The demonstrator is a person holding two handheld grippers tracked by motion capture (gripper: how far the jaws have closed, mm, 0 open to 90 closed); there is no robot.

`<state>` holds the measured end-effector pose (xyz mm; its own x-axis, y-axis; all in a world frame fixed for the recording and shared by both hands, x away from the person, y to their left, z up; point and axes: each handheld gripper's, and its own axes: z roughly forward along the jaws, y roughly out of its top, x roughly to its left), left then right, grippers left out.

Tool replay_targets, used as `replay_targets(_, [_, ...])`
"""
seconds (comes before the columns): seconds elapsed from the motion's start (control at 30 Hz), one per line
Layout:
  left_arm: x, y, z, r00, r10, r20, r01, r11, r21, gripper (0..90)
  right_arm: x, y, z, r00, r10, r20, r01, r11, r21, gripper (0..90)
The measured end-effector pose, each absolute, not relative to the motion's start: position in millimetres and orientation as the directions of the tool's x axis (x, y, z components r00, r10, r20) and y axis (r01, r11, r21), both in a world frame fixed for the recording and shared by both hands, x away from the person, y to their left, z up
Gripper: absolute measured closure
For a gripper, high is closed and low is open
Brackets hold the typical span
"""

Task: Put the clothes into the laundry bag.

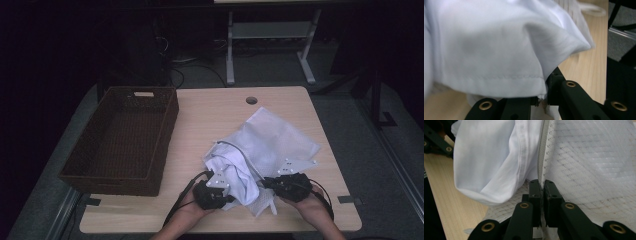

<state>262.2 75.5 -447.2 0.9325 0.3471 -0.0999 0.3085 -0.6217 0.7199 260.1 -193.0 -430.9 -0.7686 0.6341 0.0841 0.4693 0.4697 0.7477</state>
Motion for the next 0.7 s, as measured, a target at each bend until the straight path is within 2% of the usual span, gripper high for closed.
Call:
replay_targets(0.3, [285.6, 49.8, -428.0, 0.906, 0.419, -0.061, 0.306, -0.55, 0.777, 84.1, 256.8, -194.7, -420.2, -0.773, 0.626, 0.098, 0.456, 0.442, 0.772, 86.1])
replay_targets(0.7, [323.7, 9.4, -426.4, 0.814, 0.579, -0.058, 0.387, -0.465, 0.796, 84.6, 253.0, -200.9, -404.9, -0.791, 0.606, 0.081, 0.41, 0.428, 0.806, 87.5])
